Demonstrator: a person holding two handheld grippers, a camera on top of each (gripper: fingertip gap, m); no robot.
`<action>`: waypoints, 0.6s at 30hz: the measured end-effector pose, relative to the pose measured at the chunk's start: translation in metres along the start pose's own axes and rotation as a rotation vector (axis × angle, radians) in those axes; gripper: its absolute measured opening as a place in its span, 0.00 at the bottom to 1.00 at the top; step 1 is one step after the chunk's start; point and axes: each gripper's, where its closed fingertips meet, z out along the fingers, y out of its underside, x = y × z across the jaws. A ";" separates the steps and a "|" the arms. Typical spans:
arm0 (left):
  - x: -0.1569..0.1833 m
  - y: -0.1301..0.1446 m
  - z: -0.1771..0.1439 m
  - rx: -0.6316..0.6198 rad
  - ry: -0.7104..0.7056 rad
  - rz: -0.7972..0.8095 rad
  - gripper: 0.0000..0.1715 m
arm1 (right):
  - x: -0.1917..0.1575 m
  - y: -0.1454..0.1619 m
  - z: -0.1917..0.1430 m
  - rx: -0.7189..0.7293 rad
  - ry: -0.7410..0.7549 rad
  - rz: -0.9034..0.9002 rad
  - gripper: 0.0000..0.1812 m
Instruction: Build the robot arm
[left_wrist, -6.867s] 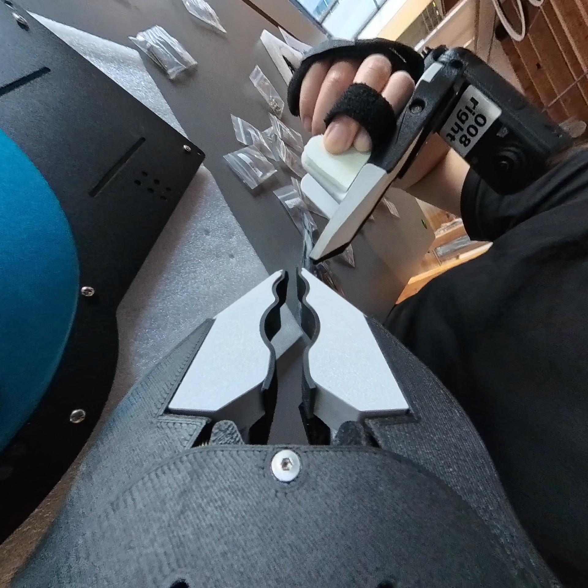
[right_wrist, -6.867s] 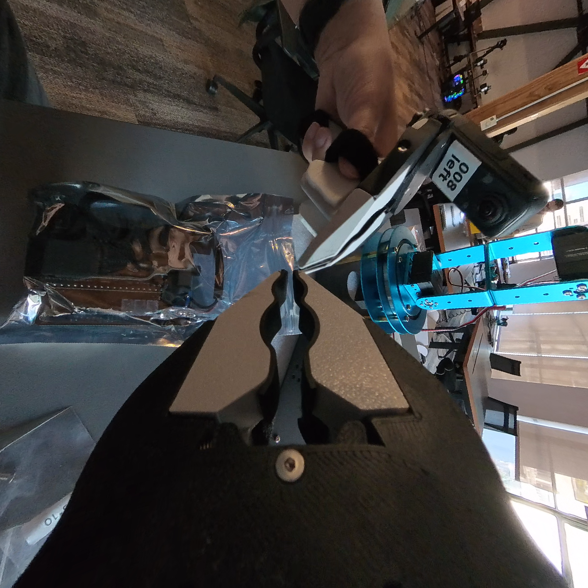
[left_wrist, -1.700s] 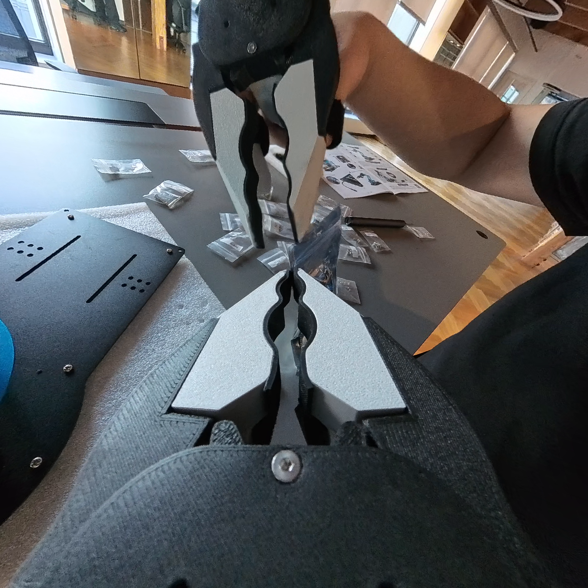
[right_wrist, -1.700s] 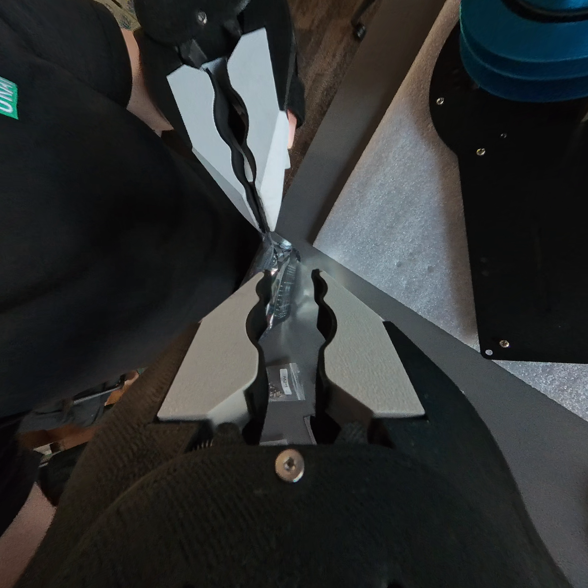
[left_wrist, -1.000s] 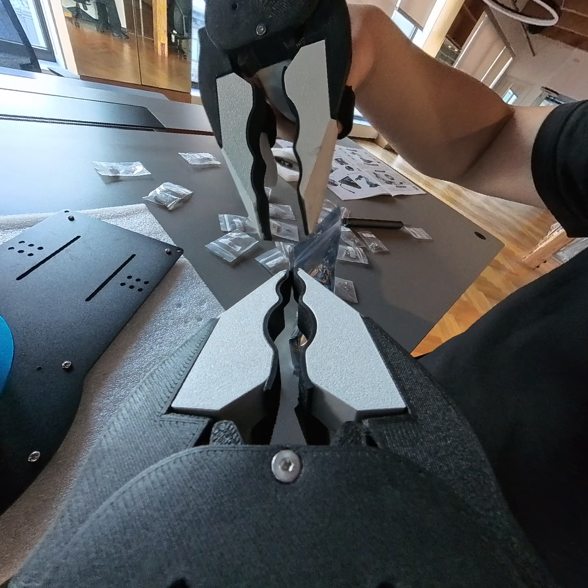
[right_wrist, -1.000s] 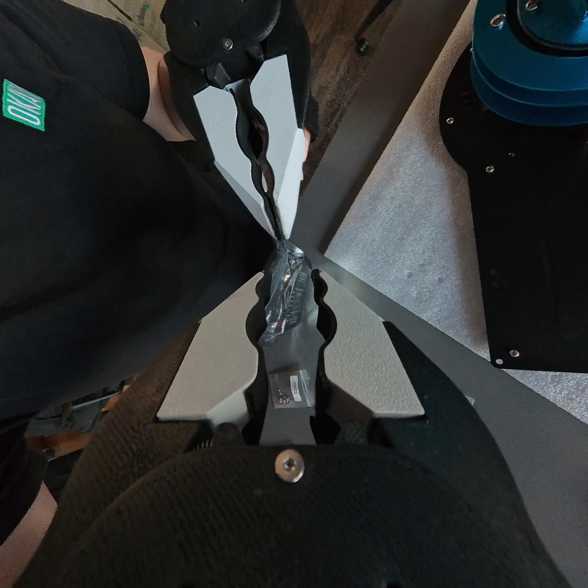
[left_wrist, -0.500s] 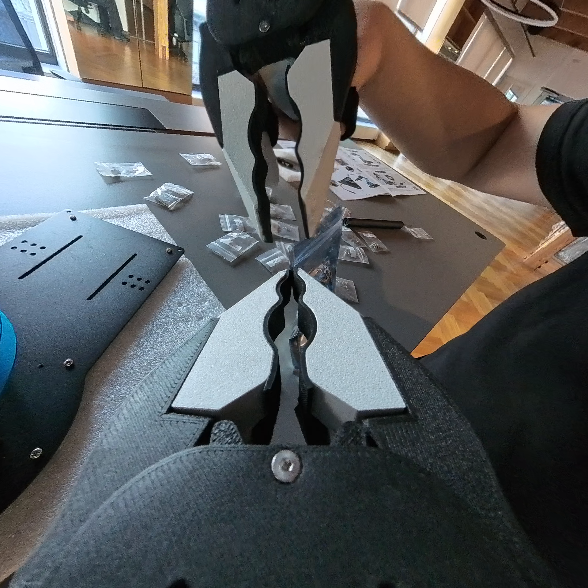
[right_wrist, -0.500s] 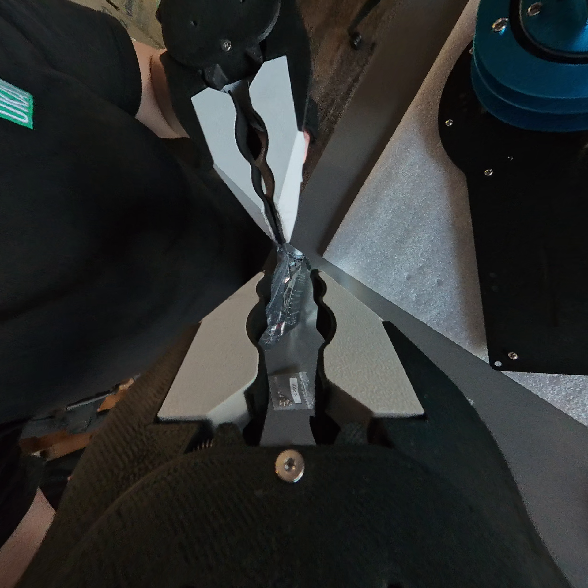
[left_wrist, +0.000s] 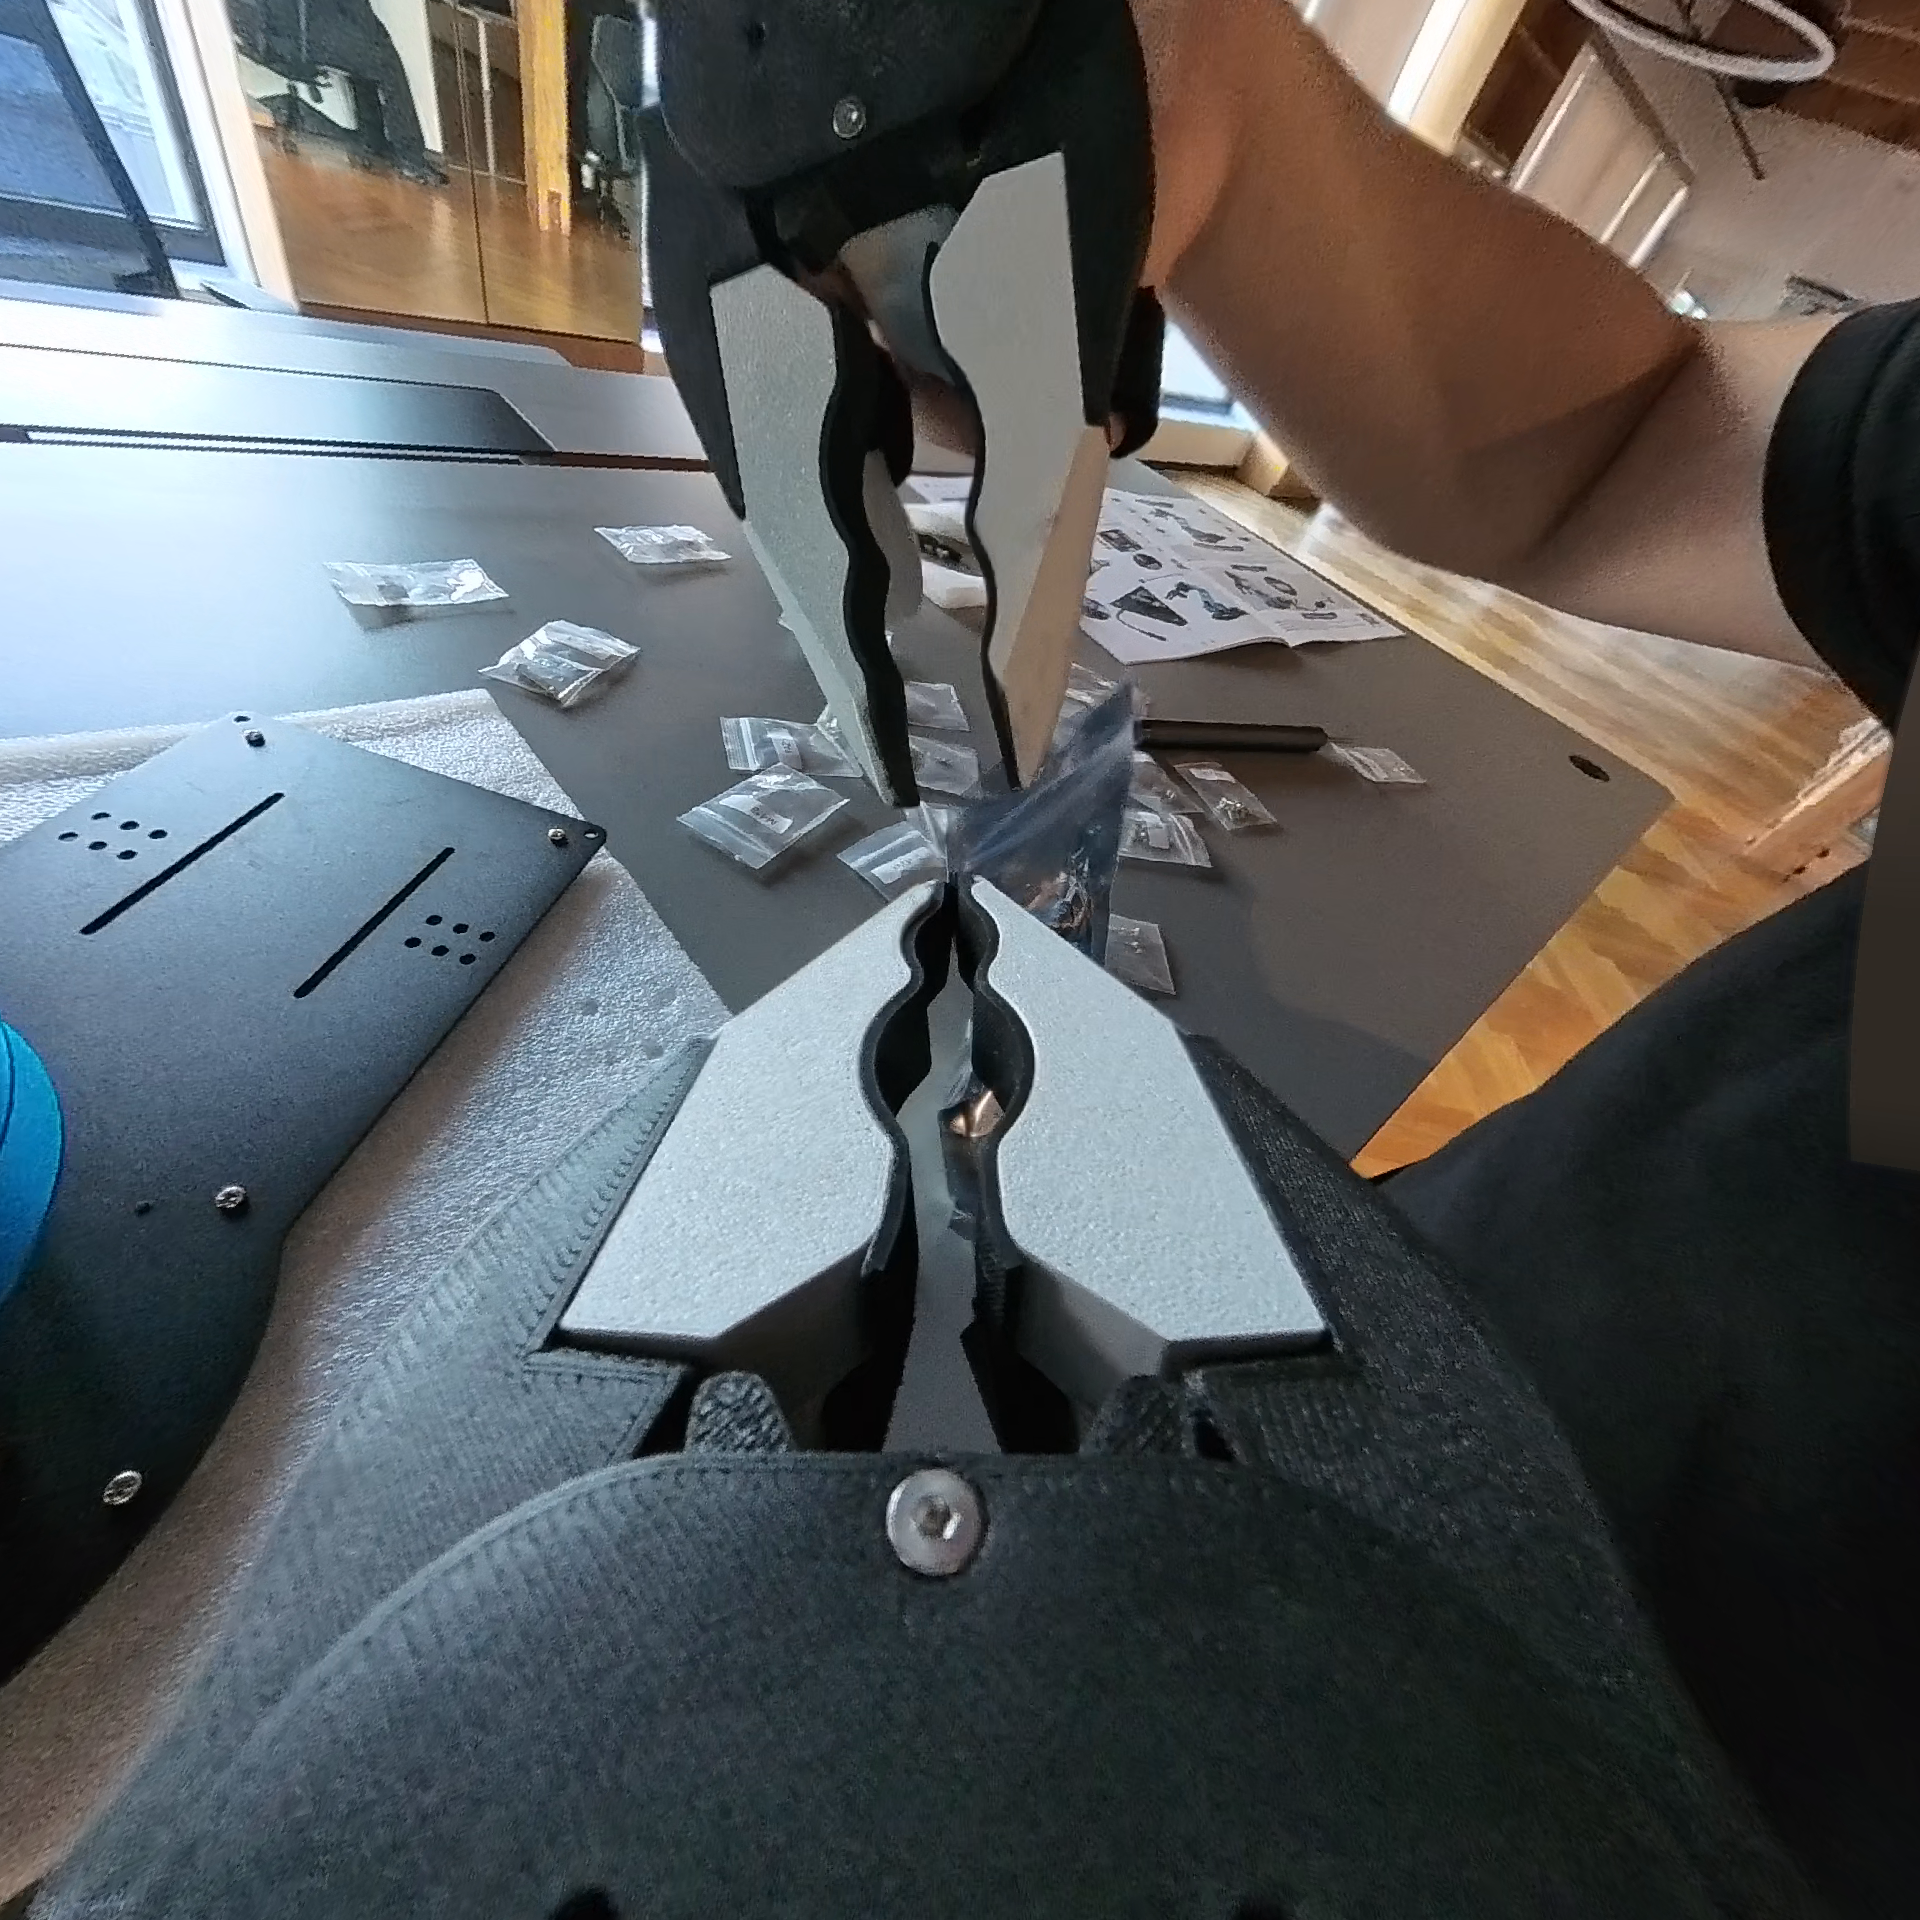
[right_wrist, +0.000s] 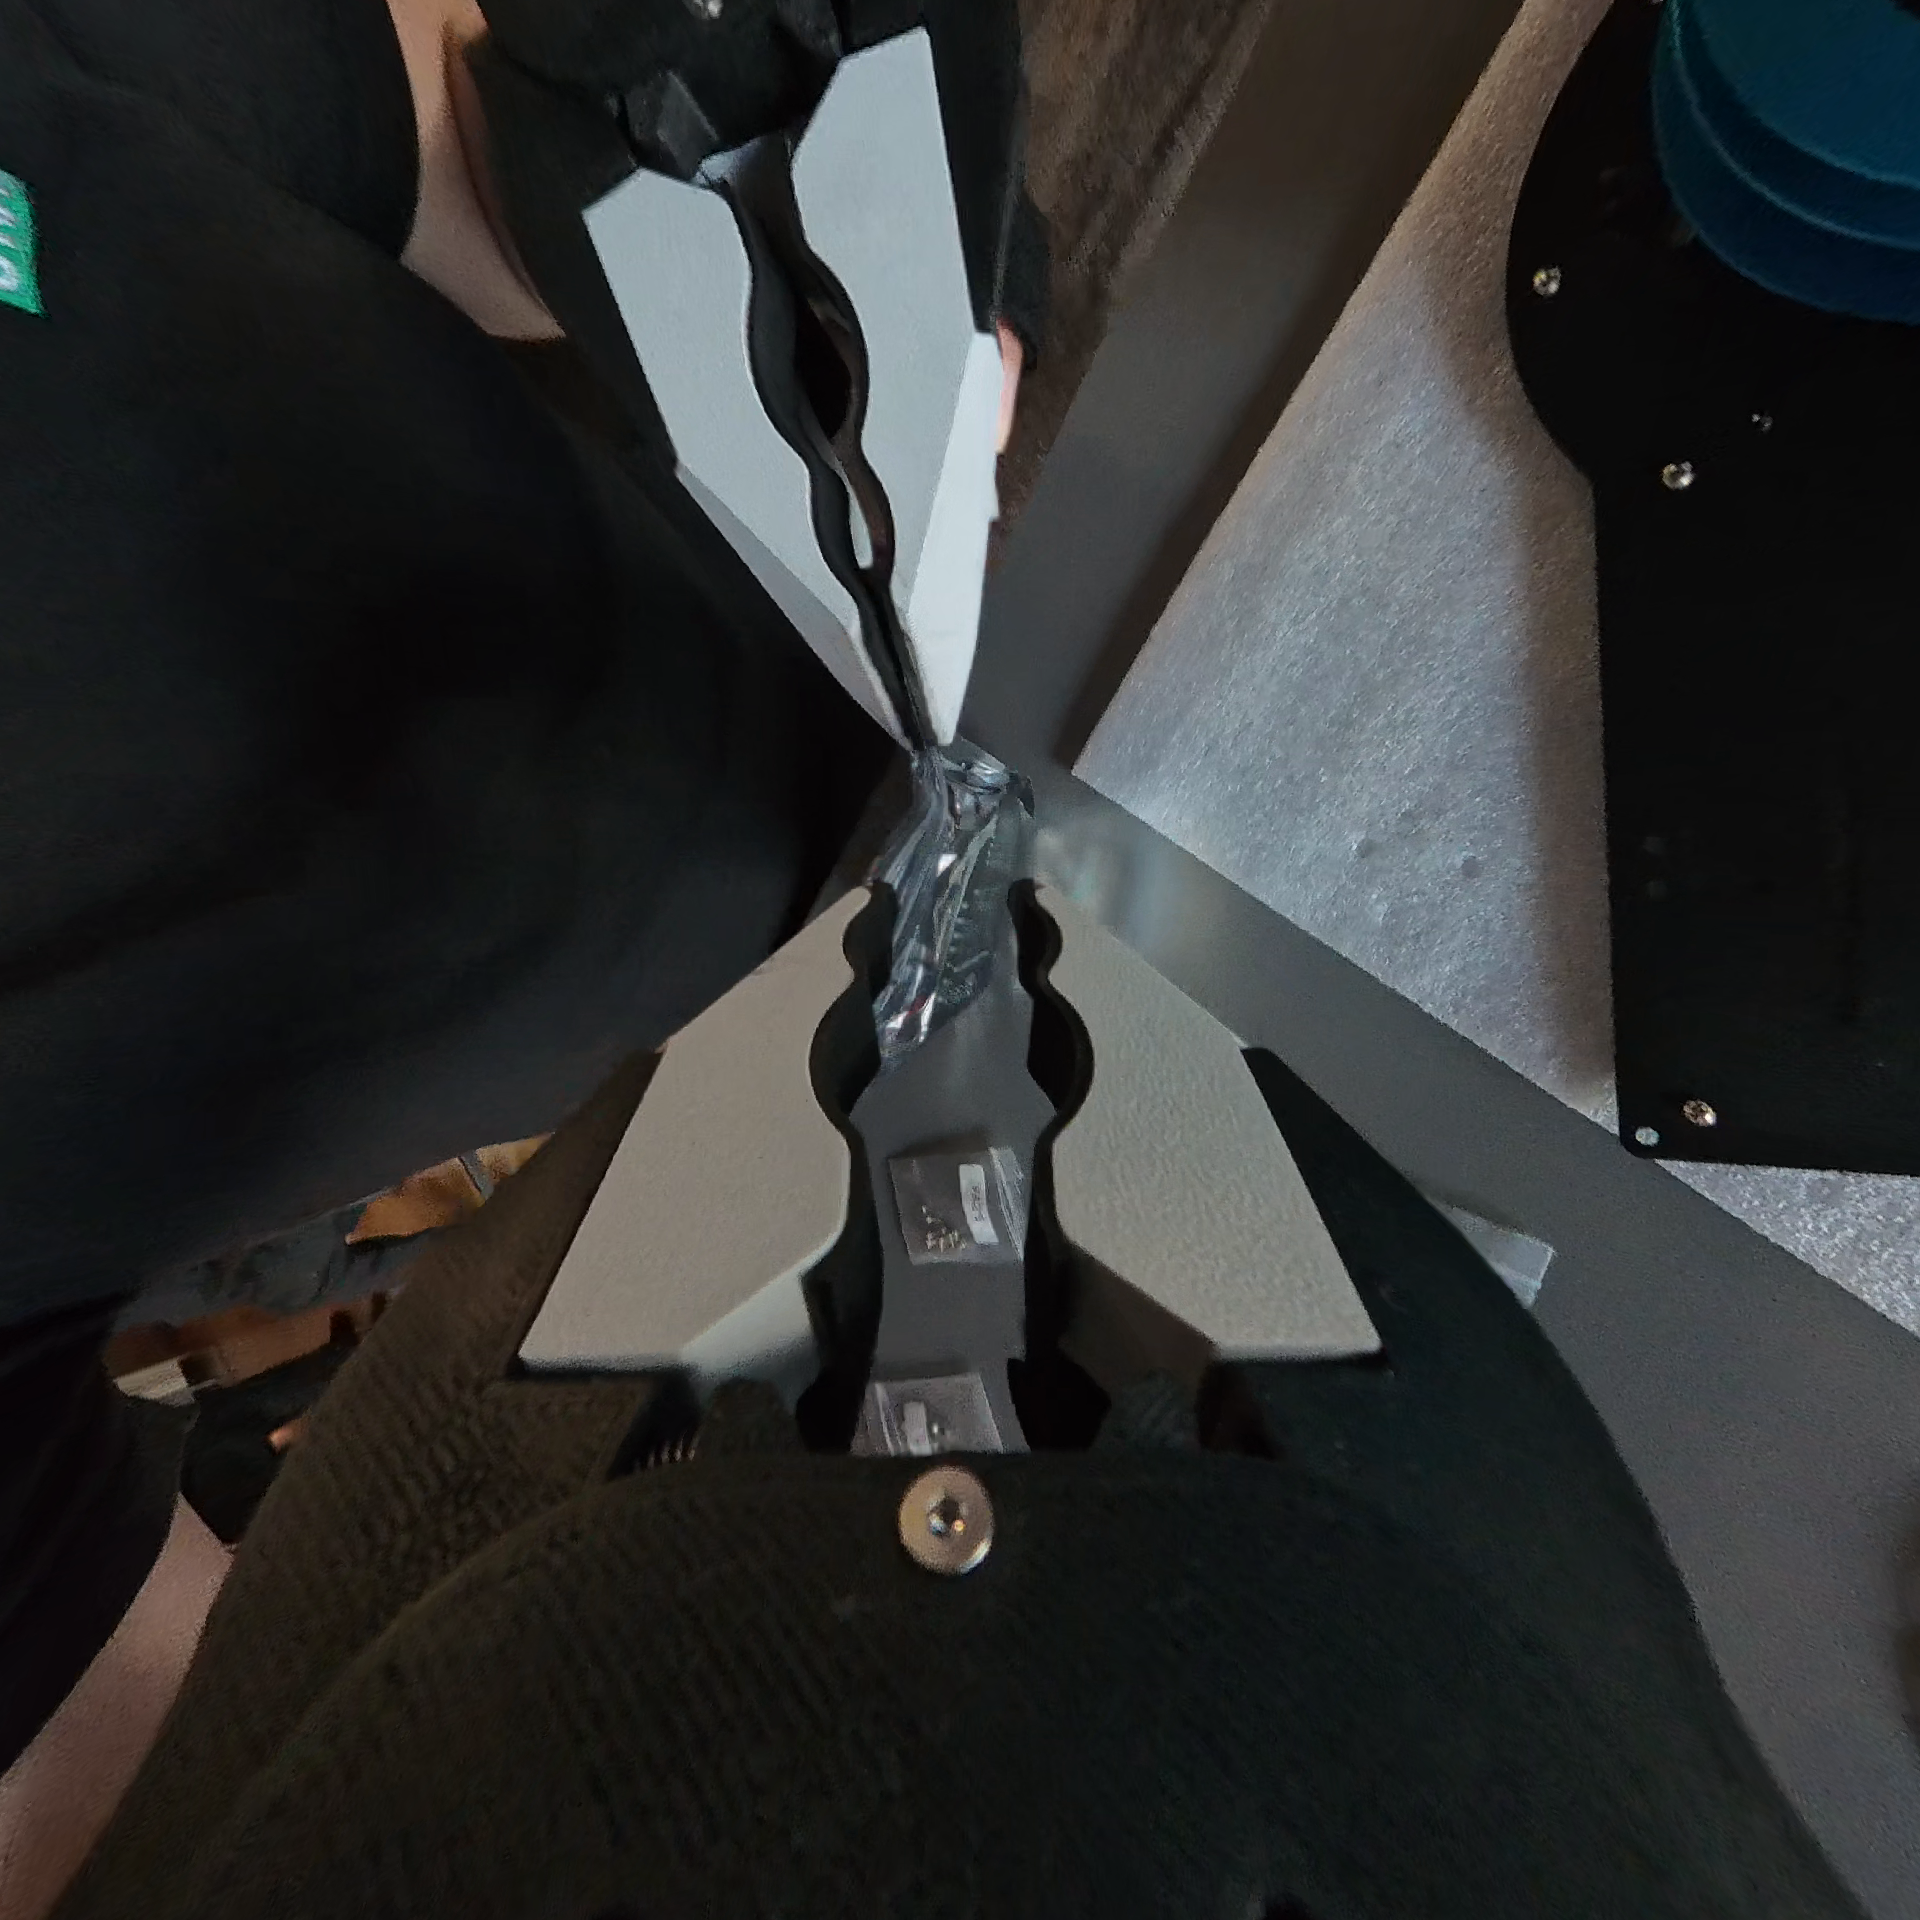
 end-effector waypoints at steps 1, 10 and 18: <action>-0.001 0.000 0.000 0.000 -0.013 0.004 0.00 | 0.001 0.003 0.000 -0.033 0.018 0.007 0.12; -0.004 -0.003 0.002 0.041 -0.016 -0.015 0.00 | 0.002 0.023 0.012 -0.195 -0.013 0.180 0.08; -0.007 -0.025 -0.016 0.131 -0.065 0.175 0.05 | 0.010 0.024 0.020 -0.158 -0.011 0.327 0.00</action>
